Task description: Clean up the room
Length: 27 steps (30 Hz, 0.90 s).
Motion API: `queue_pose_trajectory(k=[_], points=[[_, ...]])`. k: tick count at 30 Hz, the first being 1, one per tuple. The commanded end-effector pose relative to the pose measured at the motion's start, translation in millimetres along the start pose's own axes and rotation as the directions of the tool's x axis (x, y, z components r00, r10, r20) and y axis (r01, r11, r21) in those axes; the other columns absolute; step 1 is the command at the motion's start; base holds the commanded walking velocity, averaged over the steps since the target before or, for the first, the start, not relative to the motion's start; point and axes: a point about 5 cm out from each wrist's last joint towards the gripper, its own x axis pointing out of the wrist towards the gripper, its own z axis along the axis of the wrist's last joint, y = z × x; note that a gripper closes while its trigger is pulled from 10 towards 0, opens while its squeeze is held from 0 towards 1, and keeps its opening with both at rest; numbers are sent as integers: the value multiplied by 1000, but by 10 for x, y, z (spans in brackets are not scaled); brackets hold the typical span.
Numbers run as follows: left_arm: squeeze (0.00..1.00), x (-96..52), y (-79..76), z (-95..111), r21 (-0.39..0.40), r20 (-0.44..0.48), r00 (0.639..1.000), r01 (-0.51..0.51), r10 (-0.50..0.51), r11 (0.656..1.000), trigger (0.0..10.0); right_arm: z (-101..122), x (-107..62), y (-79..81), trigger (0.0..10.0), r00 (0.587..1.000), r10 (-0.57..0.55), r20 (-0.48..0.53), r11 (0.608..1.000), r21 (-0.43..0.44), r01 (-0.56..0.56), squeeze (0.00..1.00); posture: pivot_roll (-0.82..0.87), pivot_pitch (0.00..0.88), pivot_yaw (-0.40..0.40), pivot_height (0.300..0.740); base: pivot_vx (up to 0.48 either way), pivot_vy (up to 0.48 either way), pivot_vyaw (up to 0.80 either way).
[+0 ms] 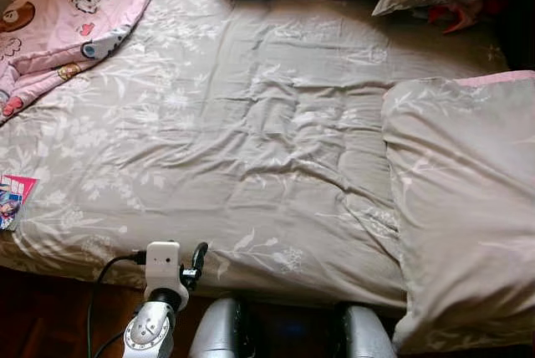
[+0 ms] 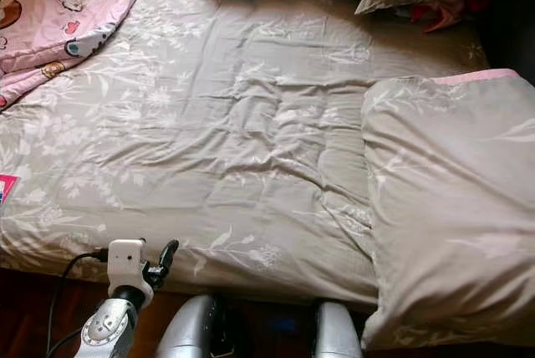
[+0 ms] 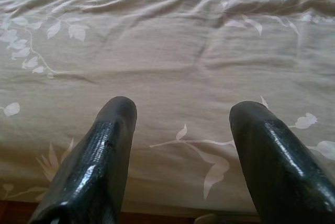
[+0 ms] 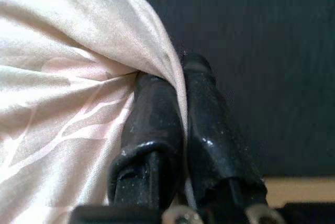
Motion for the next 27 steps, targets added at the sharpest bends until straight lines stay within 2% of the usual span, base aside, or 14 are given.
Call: queue_pose_trajectory(k=[1,2,3,4,8,9,10,11,12,13,16,18,23,27], points=[[0,-63,40,-93,20,-38,999,-3,4,1000,10000,-151,-8,-107,10000,997,-47,-63,998,27,49,0,-126,248,46,658,0,0,0],[0,-63,48,-95,23,-41,999,-4,5,1000,10000,-179,-18,-95,10000,997,-42,-71,998,33,44,0,-125,249,47,658,0,0,0],[0,-62,55,-97,23,-42,999,-7,8,1000,10000,-183,-23,-90,10000,997,-42,-68,998,41,45,290,-126,252,47,658,0,0,0],[0,-62,59,-97,22,-43,999,-9,10,1000,10000,-182,-26,-88,10000,997,-43,-64,998,47,46,1000,-126,252,47,658,0,0,0],[0,-63,57,-102,18,-43,999,-10,10,1000,10000,-103,-29,-37,10000,1000,-12,-9,996,85,13,1000,-130,253,45,658,0,0,0],[0,-67,50,-107,17,-44,999,-9,10,1000,10000,-36,-33,4,10000,999,16,42,997,74,-19,153,-133,253,44,658,0,0,0],[0,-67,50,-107,17,-44,999,-9,10,1000,10000,-36,-33,4,10000,999,16,42,997,74,-19,153,-133,253,44,658,0,0,0],[0,-73,36,-120,12,-49,999,-8,9,1000,10000,107,-67,140,10000,982,109,154,993,23,-114,0,-133,253,44,658,0,0,0],[0,-73,36,-120,12,-49,999,-8,9,1000,10000,107,-67,140,10000,982,109,154,993,23,-114,0,-133,253,44,658,0,0,0],[0,-76,20,-139,6,-55,998,-8,9,1000,10000,172,-182,419,10000,938,261,226,963,12,-271,0,-144,253,40,658,0,0,0],[0,-83,1,-179,-19,-70,997,-23,22,1000,10000,91,-469,901,10000,834,494,247,859,12,-512,0,-145,249,36,658,0,0,0],[0,-86,-1,-187,-28,-74,997,-30,28,999,10000,56,-541,996,10000,809,537,242,832,10,-555,0,-144,248,35,658,0,0,0],[0,-99,135,-206,-24,-86,993,-89,86,996,10000,-427,-1159,1557,10000,631,767,120,637,-22,-771,0,-127,234,20,667,0,0,0],[0,-92,226,-241,-31,-109,987,-120,116,992,10000,-649,-1384,1681,10000,584,810,45,584,22,-812,0,-116,222,13,687,0,0,0]])
